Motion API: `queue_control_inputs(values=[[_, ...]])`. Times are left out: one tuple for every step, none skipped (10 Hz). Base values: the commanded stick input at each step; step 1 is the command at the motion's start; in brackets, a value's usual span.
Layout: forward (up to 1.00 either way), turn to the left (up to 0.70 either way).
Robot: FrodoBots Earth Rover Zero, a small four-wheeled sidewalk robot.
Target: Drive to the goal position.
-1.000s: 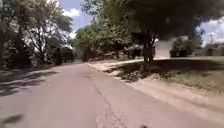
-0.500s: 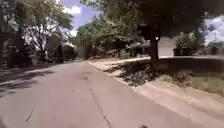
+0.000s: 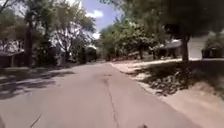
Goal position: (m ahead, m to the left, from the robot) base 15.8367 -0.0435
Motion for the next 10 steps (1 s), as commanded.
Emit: queue_control_inputs(values=[[0.85, 0.0], [0.85, 0.0], [0.85, 0.0], [0.85, 0.15], [0.85, 0.32], [0.85, 0.0], [0.85, 0.0], [0.85, 0.0], [0.85, 0.0], [0.85, 0.0]])
